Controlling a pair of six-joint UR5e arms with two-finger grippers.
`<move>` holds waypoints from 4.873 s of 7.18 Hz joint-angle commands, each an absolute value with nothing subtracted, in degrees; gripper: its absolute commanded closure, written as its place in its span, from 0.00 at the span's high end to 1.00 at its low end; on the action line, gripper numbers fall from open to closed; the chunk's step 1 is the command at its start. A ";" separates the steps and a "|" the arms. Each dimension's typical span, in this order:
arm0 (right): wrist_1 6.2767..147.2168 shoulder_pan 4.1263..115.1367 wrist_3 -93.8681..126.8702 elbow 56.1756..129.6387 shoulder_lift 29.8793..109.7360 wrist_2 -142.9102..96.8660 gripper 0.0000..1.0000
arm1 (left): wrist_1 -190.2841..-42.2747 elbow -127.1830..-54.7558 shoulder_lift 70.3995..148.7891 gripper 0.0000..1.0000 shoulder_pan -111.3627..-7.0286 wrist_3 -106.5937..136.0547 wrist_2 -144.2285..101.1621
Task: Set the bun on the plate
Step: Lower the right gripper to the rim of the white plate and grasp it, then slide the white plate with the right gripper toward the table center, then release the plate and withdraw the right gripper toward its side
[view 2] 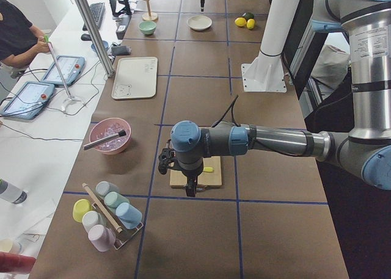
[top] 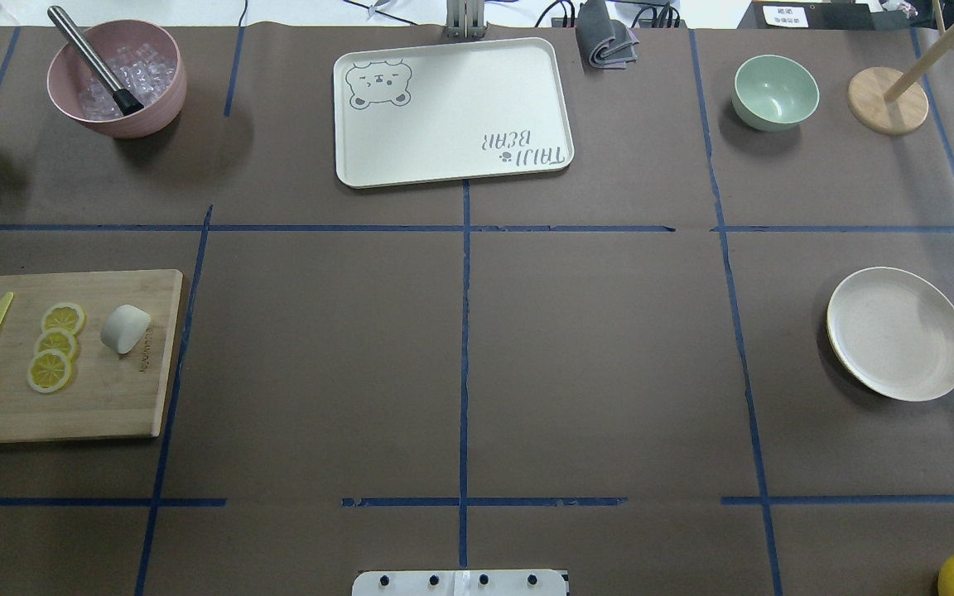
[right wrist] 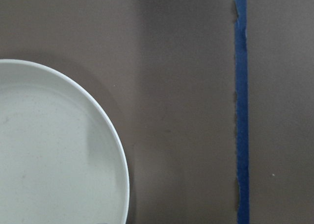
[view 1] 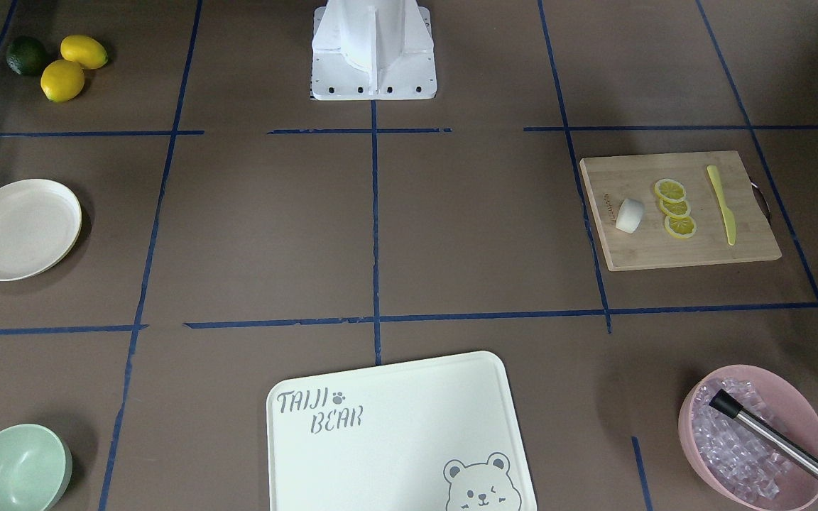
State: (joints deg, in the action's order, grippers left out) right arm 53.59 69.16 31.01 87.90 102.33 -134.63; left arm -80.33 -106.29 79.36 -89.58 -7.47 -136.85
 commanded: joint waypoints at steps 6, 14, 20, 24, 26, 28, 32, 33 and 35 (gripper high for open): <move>52.91 65.13 32.96 84.47 97.47 -134.91 0.90 | -80.42 -106.44 79.37 1.00 -89.65 -7.47 -136.85; 52.82 65.21 37.52 88.48 97.38 -141.12 0.00 | -80.59 -109.66 76.57 1.00 -89.74 -7.56 -136.76; 53.61 43.31 84.57 96.33 71.32 -135.23 0.00 | -81.04 -111.53 75.23 1.00 -89.56 -7.56 -136.85; 58.35 32.62 91.23 89.65 59.94 -121.13 0.00 | -81.03 -111.62 75.32 1.00 -89.13 -7.65 -136.76; 58.45 32.17 91.23 89.39 59.94 -120.67 0.00 | -81.04 -112.41 75.32 1.00 -88.77 -7.65 -136.76; 58.45 32.17 91.23 89.47 60.20 -120.76 0.03 | -80.95 -112.85 75.41 1.00 -88.77 -7.56 -136.67; 58.53 31.91 91.23 89.39 60.73 -120.33 0.39 | -80.95 -112.85 75.59 1.00 -88.24 -7.56 -136.67; 58.62 31.64 91.14 89.38 60.65 -119.45 0.55 | -80.95 -112.76 75.59 1.00 -88.24 -7.47 -136.67; 58.62 32.95 91.14 90.87 60.73 -119.53 1.00 | -81.38 -112.85 76.02 1.00 -87.89 -7.21 -136.93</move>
State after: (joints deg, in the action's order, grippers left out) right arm 58.61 32.05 91.19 89.89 60.67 -119.54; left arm -81.10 -112.83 75.75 -88.11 -7.45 -136.77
